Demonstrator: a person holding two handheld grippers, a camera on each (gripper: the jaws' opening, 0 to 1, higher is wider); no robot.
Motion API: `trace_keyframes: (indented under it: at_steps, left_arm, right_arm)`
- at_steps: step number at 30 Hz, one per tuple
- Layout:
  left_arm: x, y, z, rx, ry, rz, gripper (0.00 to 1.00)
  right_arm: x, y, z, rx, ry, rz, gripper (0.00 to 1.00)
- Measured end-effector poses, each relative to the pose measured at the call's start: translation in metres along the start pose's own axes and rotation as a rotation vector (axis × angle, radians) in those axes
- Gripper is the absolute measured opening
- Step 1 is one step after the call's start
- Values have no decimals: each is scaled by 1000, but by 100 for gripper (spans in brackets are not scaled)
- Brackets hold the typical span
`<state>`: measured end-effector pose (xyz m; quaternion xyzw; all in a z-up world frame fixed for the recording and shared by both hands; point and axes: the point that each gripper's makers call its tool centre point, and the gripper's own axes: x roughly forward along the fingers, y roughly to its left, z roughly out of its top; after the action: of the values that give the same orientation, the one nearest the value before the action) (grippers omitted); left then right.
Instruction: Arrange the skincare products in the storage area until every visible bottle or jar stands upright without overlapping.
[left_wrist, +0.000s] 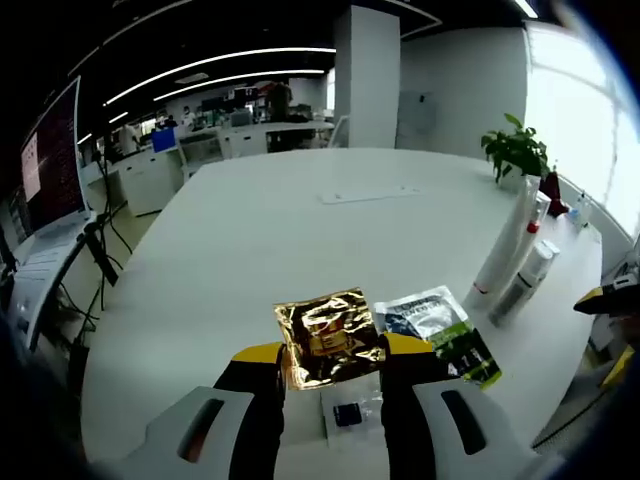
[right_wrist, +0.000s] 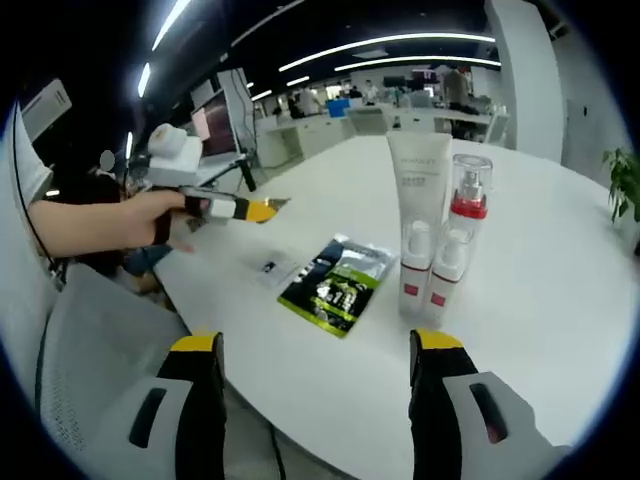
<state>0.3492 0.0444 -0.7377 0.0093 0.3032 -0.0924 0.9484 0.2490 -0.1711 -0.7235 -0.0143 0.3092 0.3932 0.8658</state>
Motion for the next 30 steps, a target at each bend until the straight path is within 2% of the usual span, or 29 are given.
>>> trace_keyframes:
  at_steps: [6,7,9,14,20,22,23,26,28,30]
  left_arm:
    - [-21,-28,4,95,-31,-55,37]
    - [-25,-31,6,98,-33,-59,37]
    - [-33,-40,9,112,-46,-71,37]
    - [-47,-63,17,157,-76,-118,37]
    - [-65,-88,27,215,-118,-152,37]
    - [-71,-94,28,237,-130,-158,37]
    - [-74,-98,29,242,-134,-165,37]
    - [-83,-110,30,261,-144,-191,37]
    - [-88,-116,31,281,-151,-197,37]
    - [-92,-120,31,301,-161,-200,37]
  right_arm:
    - [5,14,23,92,-81,79,61]
    - [7,17,35,140,-123,100,59]
    - [9,16,44,206,-166,134,56]
    - [12,26,67,331,-232,215,35]
    - [22,36,81,333,-228,262,31]
    - [26,37,84,366,-232,283,29]
    - [27,38,87,408,-244,298,28]
    - [29,43,98,626,-289,370,28]
    - [30,40,98,670,-307,371,27]
    - [30,39,93,675,-292,369,25]
